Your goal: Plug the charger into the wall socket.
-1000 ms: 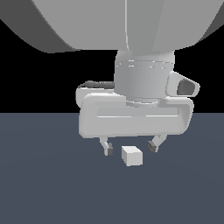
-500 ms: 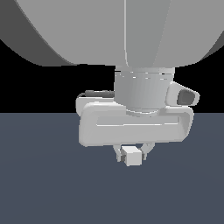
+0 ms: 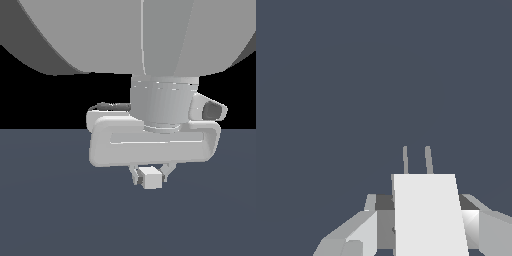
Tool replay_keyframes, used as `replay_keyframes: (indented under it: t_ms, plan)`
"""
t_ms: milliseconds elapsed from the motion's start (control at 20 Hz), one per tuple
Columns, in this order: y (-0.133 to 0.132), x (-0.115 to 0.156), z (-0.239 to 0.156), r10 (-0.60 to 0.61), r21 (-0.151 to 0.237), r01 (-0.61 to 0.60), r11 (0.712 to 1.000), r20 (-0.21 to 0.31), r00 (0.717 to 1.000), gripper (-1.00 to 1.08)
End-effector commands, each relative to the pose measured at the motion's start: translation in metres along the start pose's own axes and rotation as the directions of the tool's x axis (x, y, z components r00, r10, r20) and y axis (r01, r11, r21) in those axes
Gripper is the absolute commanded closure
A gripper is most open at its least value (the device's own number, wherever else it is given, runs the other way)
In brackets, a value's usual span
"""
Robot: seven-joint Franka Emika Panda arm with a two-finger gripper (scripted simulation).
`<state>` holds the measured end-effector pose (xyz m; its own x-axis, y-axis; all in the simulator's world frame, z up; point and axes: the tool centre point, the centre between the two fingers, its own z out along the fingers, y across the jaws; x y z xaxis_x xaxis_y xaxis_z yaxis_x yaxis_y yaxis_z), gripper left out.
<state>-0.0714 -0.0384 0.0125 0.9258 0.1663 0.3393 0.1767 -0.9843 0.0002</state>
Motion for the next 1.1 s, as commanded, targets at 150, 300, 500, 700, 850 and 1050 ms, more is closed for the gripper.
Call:
replay_keyframes:
  t_ms: [150,300,500,700,850,1050]
  plan:
    - [0.004,0.008,-0.006,-0.013,0.004,0.013,1.0,0.0,1.0,1.08]
    - [0.008,0.017,-0.013,-0.028,0.008,0.028,1.0,0.0,1.0,1.08]
    - [0.016,0.034,-0.025,-0.055,0.016,0.055,0.998,0.0,0.998,1.08]
    - [0.024,0.055,-0.039,-0.088,0.028,0.088,0.996,-0.001,0.996,1.08]
    - [0.029,0.069,-0.048,-0.108,0.036,0.108,0.993,-0.002,0.994,1.08]
    - [0.033,0.083,-0.056,-0.127,0.044,0.127,0.991,-0.004,0.992,1.08]
